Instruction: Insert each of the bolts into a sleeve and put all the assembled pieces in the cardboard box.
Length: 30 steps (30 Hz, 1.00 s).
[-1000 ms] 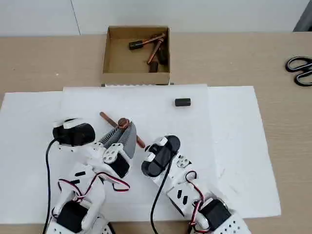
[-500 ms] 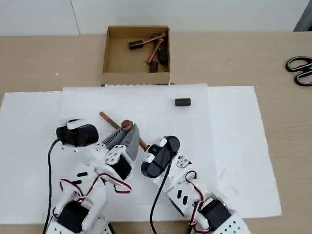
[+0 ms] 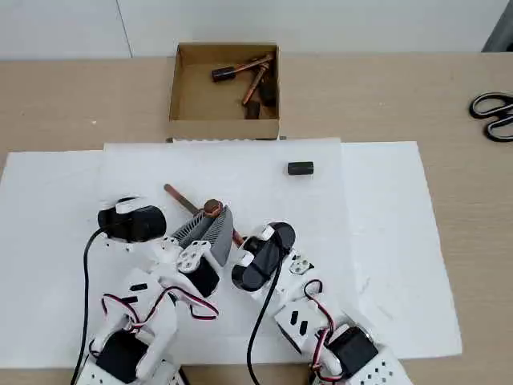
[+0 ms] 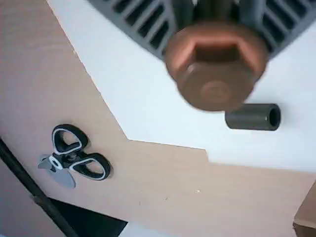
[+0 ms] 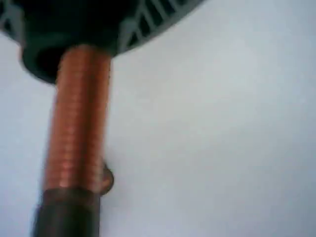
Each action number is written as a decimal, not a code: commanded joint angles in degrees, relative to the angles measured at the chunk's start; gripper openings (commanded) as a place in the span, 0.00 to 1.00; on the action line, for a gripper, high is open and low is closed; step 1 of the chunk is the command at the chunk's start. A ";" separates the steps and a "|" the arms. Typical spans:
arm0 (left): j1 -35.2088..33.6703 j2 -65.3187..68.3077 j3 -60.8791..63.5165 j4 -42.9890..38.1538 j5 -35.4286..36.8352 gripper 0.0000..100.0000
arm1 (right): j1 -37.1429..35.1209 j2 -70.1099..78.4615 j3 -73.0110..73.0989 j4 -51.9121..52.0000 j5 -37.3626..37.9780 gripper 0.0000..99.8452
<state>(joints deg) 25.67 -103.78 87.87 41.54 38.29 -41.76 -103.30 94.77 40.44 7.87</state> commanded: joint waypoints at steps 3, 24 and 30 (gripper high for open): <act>0.62 -0.09 0.66 -3.08 -0.09 0.00 | -0.48 -0.57 -0.97 -2.42 0.79 0.00; 0.53 -0.09 2.15 -7.82 -0.35 0.00 | -0.48 -0.57 -0.79 -2.07 0.79 0.00; 0.53 -0.09 2.15 -10.73 -0.35 0.00 | -0.48 -0.57 -0.79 -1.98 0.79 0.00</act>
<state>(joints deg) 25.76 -103.52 90.42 32.57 38.20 -41.67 -103.38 94.68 40.35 7.87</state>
